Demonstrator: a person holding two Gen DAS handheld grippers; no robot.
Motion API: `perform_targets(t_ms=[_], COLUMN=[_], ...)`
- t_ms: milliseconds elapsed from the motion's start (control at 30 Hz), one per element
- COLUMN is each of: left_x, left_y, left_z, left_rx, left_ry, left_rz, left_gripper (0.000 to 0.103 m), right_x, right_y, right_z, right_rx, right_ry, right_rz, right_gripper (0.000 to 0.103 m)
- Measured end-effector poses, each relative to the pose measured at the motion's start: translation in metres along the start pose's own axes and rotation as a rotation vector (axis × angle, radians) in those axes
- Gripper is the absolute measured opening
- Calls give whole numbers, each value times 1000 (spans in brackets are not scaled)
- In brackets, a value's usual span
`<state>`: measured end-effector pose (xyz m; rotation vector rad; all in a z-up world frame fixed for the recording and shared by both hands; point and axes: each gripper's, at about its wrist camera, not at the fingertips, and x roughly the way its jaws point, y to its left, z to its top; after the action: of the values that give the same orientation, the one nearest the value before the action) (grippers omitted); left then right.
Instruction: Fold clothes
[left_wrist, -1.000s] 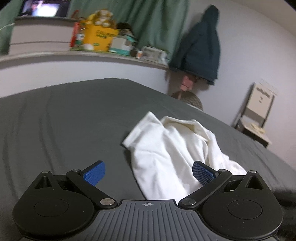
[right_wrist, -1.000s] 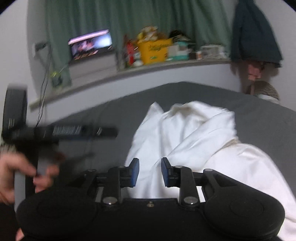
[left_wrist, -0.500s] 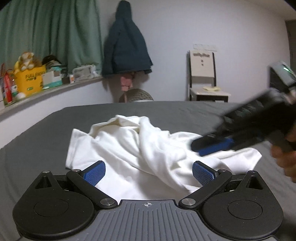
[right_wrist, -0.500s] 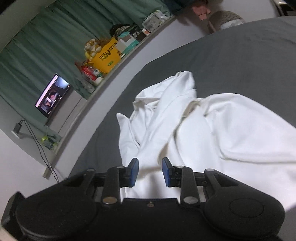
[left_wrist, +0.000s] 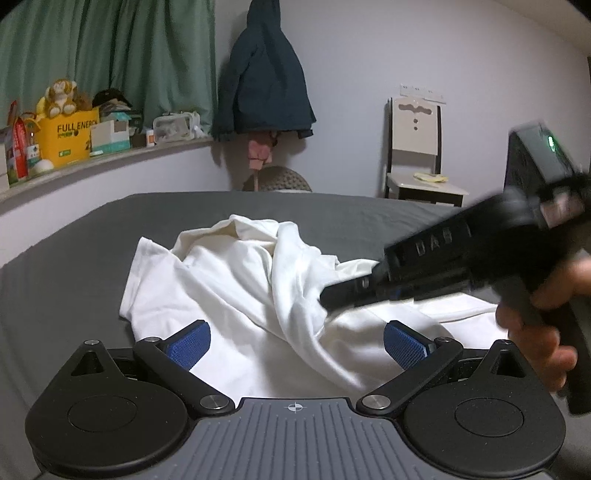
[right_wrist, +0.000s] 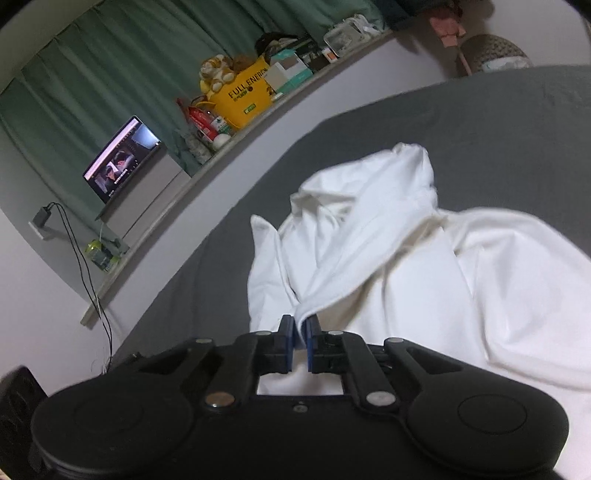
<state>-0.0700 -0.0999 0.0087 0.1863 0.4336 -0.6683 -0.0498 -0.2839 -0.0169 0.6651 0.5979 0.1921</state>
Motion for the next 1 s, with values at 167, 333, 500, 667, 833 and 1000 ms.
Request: perform_targets(t_ms=[167, 333, 500, 667, 833, 1000], left_x=[-2, -6, -13, -13, -10, -9], left_y=[-4, -5, -6, -10, -8, -6], left_z=[1, 3, 8, 11, 9, 7], left_rx=[28, 57, 66, 70, 59, 46], left_ry=[-15, -30, -46, -56, -61, -54], left_rz=[14, 92, 143, 167, 138, 127], left_gripper=[103, 103, 103, 103, 103, 103], right_x=[0, 4, 1, -2, -14, -27], right_y=[20, 28, 35, 31, 12, -7], right_z=[25, 32, 27, 26, 31, 35], right_rx=[-89, -77, -142, -142, -80, -43], right_ry=[-34, -100, -112, -107, -85, -83], right_rz=[-6, 101, 141, 125, 70, -37], right_gripper=[5, 2, 2, 3, 27, 38])
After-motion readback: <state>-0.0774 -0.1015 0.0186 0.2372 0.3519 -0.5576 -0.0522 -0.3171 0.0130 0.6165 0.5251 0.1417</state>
